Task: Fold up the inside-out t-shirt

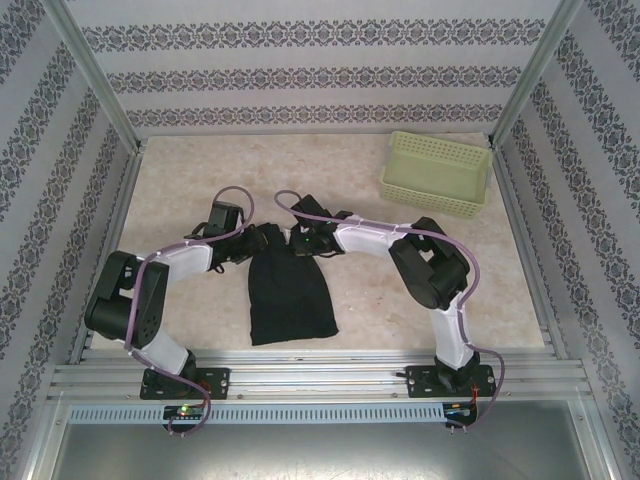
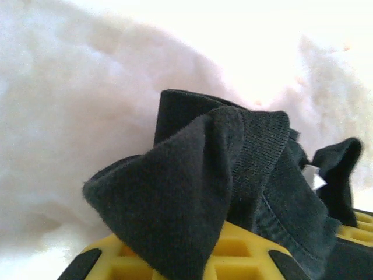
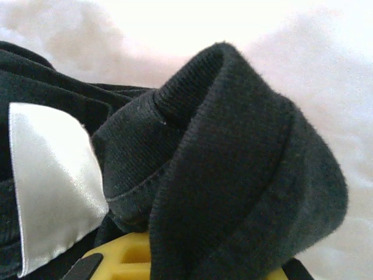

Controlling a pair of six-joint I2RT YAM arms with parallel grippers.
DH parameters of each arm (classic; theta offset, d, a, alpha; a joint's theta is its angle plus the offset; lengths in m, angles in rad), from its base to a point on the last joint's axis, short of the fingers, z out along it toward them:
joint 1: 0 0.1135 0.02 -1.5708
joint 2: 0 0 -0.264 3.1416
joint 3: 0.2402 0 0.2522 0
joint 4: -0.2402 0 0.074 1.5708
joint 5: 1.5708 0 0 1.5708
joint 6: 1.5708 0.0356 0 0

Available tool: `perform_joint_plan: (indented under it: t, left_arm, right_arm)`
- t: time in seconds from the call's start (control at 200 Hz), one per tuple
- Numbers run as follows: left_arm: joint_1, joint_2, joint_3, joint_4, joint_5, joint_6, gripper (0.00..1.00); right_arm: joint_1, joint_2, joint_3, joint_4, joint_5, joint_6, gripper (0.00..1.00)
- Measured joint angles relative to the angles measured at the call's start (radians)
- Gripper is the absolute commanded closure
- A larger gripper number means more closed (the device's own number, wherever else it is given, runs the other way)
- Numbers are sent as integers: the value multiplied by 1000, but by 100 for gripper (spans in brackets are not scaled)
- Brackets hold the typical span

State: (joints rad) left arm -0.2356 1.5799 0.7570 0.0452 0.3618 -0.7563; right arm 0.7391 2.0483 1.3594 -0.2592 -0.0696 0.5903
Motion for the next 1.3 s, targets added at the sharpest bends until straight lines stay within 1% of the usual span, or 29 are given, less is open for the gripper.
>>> perform_joint_plan:
  t: [0.095,0.235,0.37,0.5,0.63,0.739,0.799,0.859,0.934,0.994,1.059,1.184,1.299]
  left_arm:
    - [2,-50,-2,1,1,0,98]
    - [16,-116,0,1,5,6,100]
    - [48,-119,31,-4,15,8,100]
    - [72,-116,116,-23,28,8,100]
    - [98,-89,273,-53,49,7,100]
    - [135,-55,435,-64,73,6,100]
    - [154,-60,480,-60,84,7,100]
    - [166,-86,488,-56,95,7,100]
    - [168,-158,417,-16,112,-2,100]
    - [166,-250,292,37,133,-24,100]
    - [155,-356,134,78,156,-47,100]
    - [105,-497,-109,74,181,-65,100]
    - [78,-587,-261,35,192,-85,100]
  right_arm:
    - [-26,-37,-49,23,-2,11,100]
    - [-67,-92,-83,55,-14,14,100]
    - [-99,-153,-93,110,-45,14,100]
    - [-129,-199,-86,154,-68,14,100]
    - [-164,-206,-11,161,-86,10,100]
    - [-188,-206,120,157,-96,-6,100]
    - [-195,-210,181,169,-101,-19,100]
    - [-194,-231,199,192,-106,-34,100]
    - [-186,-273,168,211,-111,-48,100]
    - [-170,-320,96,243,-113,-55,100]
    - [-144,-378,-18,267,-111,-60,100]
    - [-69,-467,-253,266,-89,-62,100]
    - [-6,-496,-365,219,-65,-53,100]
